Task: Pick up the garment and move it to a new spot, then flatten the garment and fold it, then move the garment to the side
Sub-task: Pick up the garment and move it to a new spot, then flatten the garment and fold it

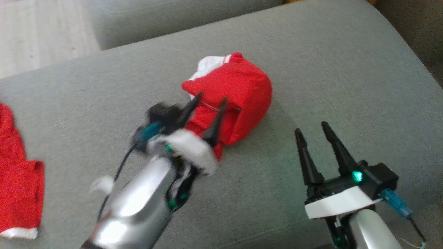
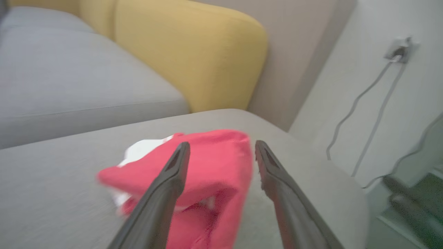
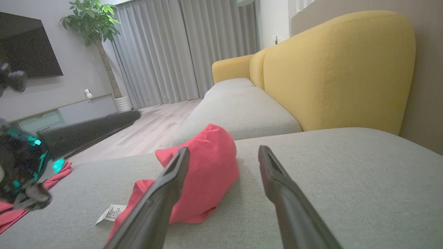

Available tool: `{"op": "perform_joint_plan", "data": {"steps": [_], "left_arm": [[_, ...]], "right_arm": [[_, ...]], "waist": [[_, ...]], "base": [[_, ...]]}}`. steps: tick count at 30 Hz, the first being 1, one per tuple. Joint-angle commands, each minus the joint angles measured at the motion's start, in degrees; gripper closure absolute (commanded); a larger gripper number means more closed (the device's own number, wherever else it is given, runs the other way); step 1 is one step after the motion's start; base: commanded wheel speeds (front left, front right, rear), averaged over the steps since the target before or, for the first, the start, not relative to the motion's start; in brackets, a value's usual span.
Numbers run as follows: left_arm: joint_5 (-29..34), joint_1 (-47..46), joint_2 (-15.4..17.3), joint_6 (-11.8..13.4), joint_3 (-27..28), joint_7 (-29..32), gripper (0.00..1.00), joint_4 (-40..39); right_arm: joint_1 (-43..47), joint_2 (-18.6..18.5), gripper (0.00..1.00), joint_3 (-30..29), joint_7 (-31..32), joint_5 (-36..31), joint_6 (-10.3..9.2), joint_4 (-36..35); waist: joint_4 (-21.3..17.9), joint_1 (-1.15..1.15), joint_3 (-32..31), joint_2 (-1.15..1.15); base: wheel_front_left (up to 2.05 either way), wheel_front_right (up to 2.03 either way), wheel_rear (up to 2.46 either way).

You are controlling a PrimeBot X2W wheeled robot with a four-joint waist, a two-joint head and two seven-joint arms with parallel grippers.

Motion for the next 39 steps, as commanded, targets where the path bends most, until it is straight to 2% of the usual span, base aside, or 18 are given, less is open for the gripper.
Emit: {"op": "perform_joint_plan", "data": {"steps": [1, 4, 10, 15, 20, 31, 39], "left_arm": [[0.41, -0.43, 2.02, 1.05, 3.50, -0.67, 0.00, -2.68], [1.63, 5.56, 4.09, 3.90, 7.47, -0.69, 0.00, -7.24], [3.67, 15.65, 6.42, 5.89, 13.56, -0.70, 0.00, -12.54], [8.37, 21.50, 6.91, 7.08, 17.17, -0.70, 0.00, -14.96], [12.97, 26.73, 6.25, 7.90, 20.94, -0.70, 0.00, -16.06], [20.39, 32.74, 1.93, 4.53, 30.00, -0.71, 0.00, -17.41], [23.65, 34.08, -0.36, 1.43, 33.91, -0.71, 0.00, -16.82]], "right_arm": [[-0.24, 0.42, 0.00, 0.63, -0.62, -0.59, -0.04, -1.73], [0.75, 0.15, 0.00, -0.81, -0.62, -2.19, -0.04, -1.47], [2.37, -0.62, 0.00, -3.32, -0.62, -3.12, -0.04, -0.71], [3.17, -1.12, 0.00, -5.41, -0.62, -3.11, -0.04, 0.74], [3.41, -1.12, 0.00, -6.45, -0.62, -3.01, -0.04, 2.41], [4.12, -0.86, 0.00, -8.29, -0.62, -3.39, -0.04, 5.22], [4.06, -0.76, 0.00, -8.42, -0.62, -3.58, -0.04, 5.73]], "waist": [[1.74, 0.00, -1.18, 0.00], [3.88, 0.00, -2.05, 0.00], [8.41, 0.00, -3.27, 0.00], [11.95, 0.00, -3.79, 0.00], [13.77, 0.00, -4.10, 0.00], [14.63, 0.00, -4.53, 0.00], [14.36, 0.00, -5.04, 0.00]], "base": [[0.00, 0.00, 0.00], [0.00, 0.00, 0.00], [0.00, 0.00, 0.00], [0.00, 0.00, 0.00], [0.00, 0.00, 0.00], [0.00, 0.00, 0.00], [0.00, 0.00, 0.00]]}}
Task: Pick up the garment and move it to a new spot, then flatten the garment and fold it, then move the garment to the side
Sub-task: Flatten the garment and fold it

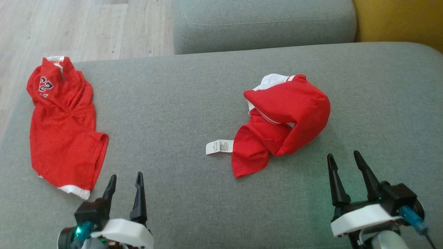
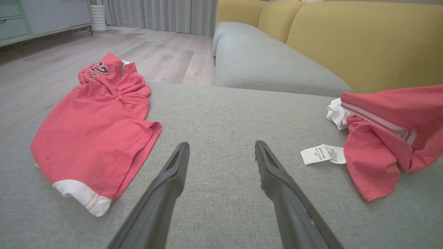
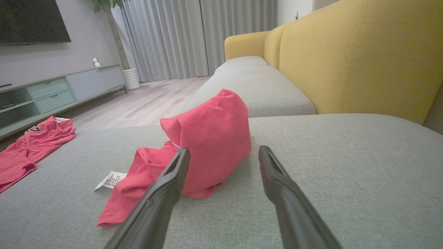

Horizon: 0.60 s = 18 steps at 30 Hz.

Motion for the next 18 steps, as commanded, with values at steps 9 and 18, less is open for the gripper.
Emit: {"op": "perform_joint_plan", "data": {"steps": [9, 18], "left_arm": [[2.78, -0.93, -1.25, -2.04, 4.53, -0.70, 0.00, -0.53], [3.98, -0.65, -1.81, -3.14, 5.46, -0.70, 0.00, -0.07]], "right_arm": [[-0.75, -0.07, 0.00, 1.29, -0.63, -0.49, -0.04, -1.41], [-0.73, -0.03, 0.00, 1.61, -0.63, -0.36, -0.04, -1.30]], "waist": [[0.52, 0.00, -0.40, 0.00], [0.73, 0.00, -0.57, 0.00]], "base": [[0.00, 0.00, 0.00], [0.00, 0.00, 0.00]]}}
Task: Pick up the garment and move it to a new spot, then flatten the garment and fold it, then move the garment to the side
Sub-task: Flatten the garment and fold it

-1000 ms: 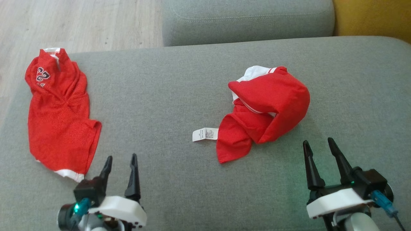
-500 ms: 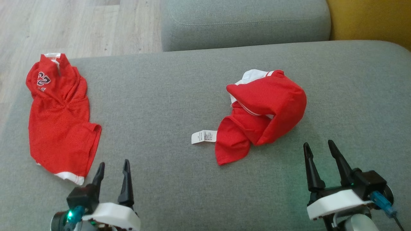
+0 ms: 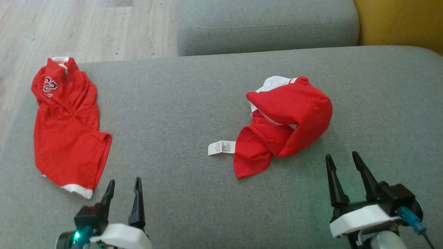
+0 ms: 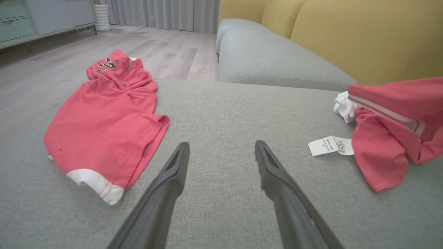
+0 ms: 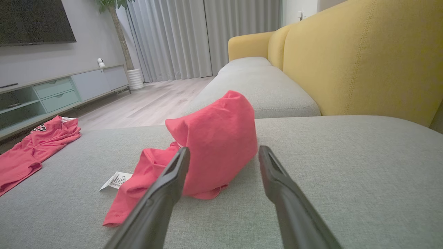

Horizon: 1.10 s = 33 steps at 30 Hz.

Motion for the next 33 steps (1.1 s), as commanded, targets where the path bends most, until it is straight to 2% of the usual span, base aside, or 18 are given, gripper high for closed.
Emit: {"op": "perform_joint_plan", "data": {"steps": [1, 6, 12, 16, 17, 19, 24, 28, 31, 32, 33], "left_arm": [[0.47, -1.48, -0.16, -0.25, 2.00, -0.70, 0.00, -1.41], [0.17, -3.19, -0.35, -1.08, -0.08, -0.70, 0.00, -0.54], [-2.79, -7.47, -0.42, -2.31, -6.89, -0.70, 0.00, 2.53], [-8.69, -12.59, -0.43, -2.19, -13.20, 1.12, 0.00, 6.82], [-13.28, -15.07, -0.43, -1.92, -15.78, 3.06, 0.00, 8.80], [-15.61, -17.72, -0.43, -1.61, -18.67, 5.30, 0.00, 11.34], [-21.45, -22.73, -0.44, -0.25, -23.02, 9.27, 0.00, 17.45], [-26.65, -24.89, -0.44, 0.41, -24.76, 9.74, 0.00, 20.58], [-28.88, -25.93, -0.44, 1.80, -26.05, 10.25, 0.00, 23.77], [-30.19, -26.58, -0.44, 1.69, -26.79, 10.02, 0.37, 25.27], [-31.23, -26.81, -0.44, 1.40, -27.13, 10.14, 0.69, 25.83]], "right_arm": [[-0.80, -0.05, 0.00, 1.42, -0.62, -0.36, -0.04, -1.59], [-1.51, -0.11, 0.00, 2.23, -0.62, -0.23, -0.04, -1.60], [-2.55, -0.39, 0.00, 3.27, -0.62, 0.05, -0.04, -2.06], [-3.72, -0.50, 0.00, 3.99, -0.62, 0.26, -0.04, -2.62], [-4.36, -0.49, 0.00, 4.35, -0.62, 0.40, -0.04, -3.00], [-4.86, -0.44, 0.00, 4.57, -0.62, 0.54, -0.04, -3.41], [-5.65, -0.27, 0.00, 4.50, -0.62, 0.71, -0.04, -4.01], [-6.04, -0.12, 0.00, 4.60, -0.62, 0.84, -0.04, -4.32], [-6.34, 0.01, 0.00, 4.79, -0.62, 0.81, -0.04, -4.45], [-6.50, 0.14, 0.00, 4.81, -0.62, 1.00, -0.04, -4.63], [-6.51, 0.20, 0.00, 4.83, -0.62, 1.03, -0.04, -4.63]], "waist": [[-0.14, 0.00, 0.07, 0.00], [-1.36, 0.00, 0.64, 0.00], [-3.76, 0.00, 2.17, 0.00], [-6.36, 0.00, 3.96, 0.00], [-7.80, 0.00, 5.02, 0.00], [-9.12, 0.00, 6.02, 0.00], [-11.94, 0.00, 7.93, 0.00], [-13.64, 0.00, 8.69, 0.00], [-14.82, 0.00, 8.75, 0.00], [-15.34, 0.00, 8.68, 0.00], [-15.49, 0.00, 8.58, 0.00]], "base": [[0.00, 0.00, 0.00], [0.00, 0.00, 0.00], [0.00, 0.00, 0.00], [0.00, 0.00, 0.00], [0.00, 0.00, 0.00], [0.00, 0.00, 0.00], [0.00, 0.00, 0.00], [0.00, 0.00, 0.00], [0.00, 0.00, 0.00], [0.00, 0.00, 0.00], [0.00, 0.00, 0.00]]}}
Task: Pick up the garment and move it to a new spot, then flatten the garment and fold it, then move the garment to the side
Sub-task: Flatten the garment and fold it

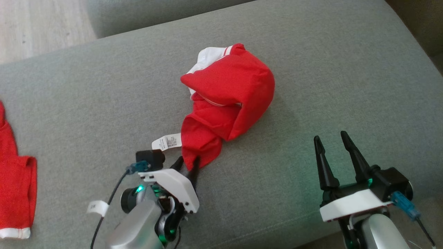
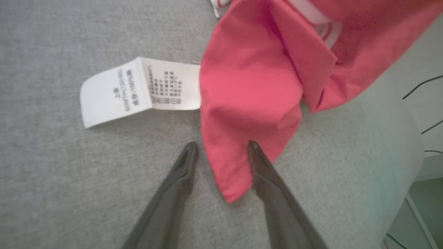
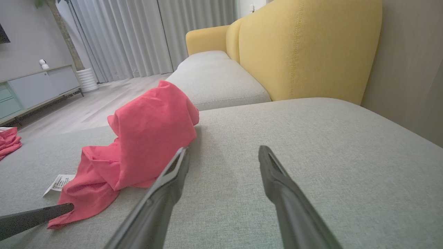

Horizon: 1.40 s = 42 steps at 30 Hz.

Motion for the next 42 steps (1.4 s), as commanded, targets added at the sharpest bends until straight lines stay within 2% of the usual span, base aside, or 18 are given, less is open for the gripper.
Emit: {"op": "perform_joint_plan", "data": {"steps": [1, 5, 9, 12, 15, 20, 21, 26, 29, 33, 38, 42], "left_arm": [[-1.63, -1.07, 0.14, -0.18, 0.44, 0.57, 1.00, 0.94], [-3.09, -2.23, 0.14, -0.54, -0.95, -0.11, 1.00, 3.13], [-3.29, -4.95, 0.87, -0.28, 0.57, -3.34, 1.00, 3.30], [-1.51, -8.65, 4.16, 0.94, 1.58, -5.08, 1.00, 2.07], [1.24, -13.54, 8.91, 2.40, 2.17, -5.47, 1.00, 0.29], [6.54, -22.23, 16.35, 3.19, 1.76, -5.36, 1.00, -1.48], [6.54, -22.23, 16.35, 3.19, 1.76, -5.36, 1.00, -1.48], [10.59, -27.11, 20.87, 3.42, 1.10, -7.01, 1.00, -3.43], [10.91, -24.60, 22.27, 4.40, 0.55, -6.06, 1.00, -6.44], [10.03, -15.15, 24.73, 7.13, -0.39, -3.46, 1.00, -12.34], [6.85, 1.13, 26.78, 13.99, 0.82, -3.62, 1.00, -20.31], [3.92, 12.70, 25.93, 18.51, 1.40, -4.68, 1.00, -25.02]], "right_arm": [[-2.52, 0.25, 0.00, 1.23, -0.63, 0.36, -0.04, -2.04], [-2.18, 0.40, 0.00, 1.33, -0.63, 0.29, -0.04, -1.67], [-1.54, 0.47, 0.00, 0.86, -0.63, 0.25, -0.04, -1.50], [-0.92, 0.49, 0.00, 0.97, -0.63, 0.02, -0.04, -1.51], [-0.72, 0.53, 0.00, 1.16, -0.63, 0.06, -0.04, -1.70], [-0.46, 0.65, 0.00, 1.47, -0.63, 0.16, -0.04, -1.62], [-0.46, 0.65, 0.00, 1.47, -0.63, 0.16, -0.04, -1.62], [-0.31, 0.78, 0.00, 1.55, -0.63, 0.60, -0.04, -1.58], [0.55, 0.86, 0.00, 0.79, -0.63, 0.69, -0.04, -1.64], [2.09, 0.93, 0.00, -0.44, -0.63, 0.67, -0.04, -2.10], [3.13, 0.99, 0.00, -1.42, -0.63, 0.57, -0.04, -2.72], [3.06, 1.02, 0.00, -1.28, -0.63, 0.61, -0.04, -3.04]], "waist": [[-0.33, 0.00, -0.25, 0.00], [-0.44, 0.00, -1.08, 0.00], [0.27, 0.00, -2.43, 0.00], [1.05, 0.00, -3.43, 0.00], [1.79, 0.00, -3.89, 0.00], [2.33, 0.00, -4.44, 0.00], [2.33, 0.00, -4.44, 0.00], [1.99, 0.00, -5.02, 0.00], [1.81, 0.00, -5.57, 0.00], [2.34, 0.00, -5.89, 0.00], [3.99, 0.00, -5.56, 0.00], [6.23, 0.00, -4.93, 0.00]], "base": [[0.00, 0.00, 0.00], [0.00, 0.00, 0.00], [0.00, 0.00, 0.00], [0.00, 0.00, 0.00], [0.00, 0.00, 0.00], [0.00, 0.00, 0.00], [0.00, 0.00, 0.00], [0.00, 0.00, 0.00], [0.00, 0.00, 0.00], [0.00, 0.00, 0.00], [0.00, 0.00, 0.00], [0.00, 0.00, 0.00]]}}
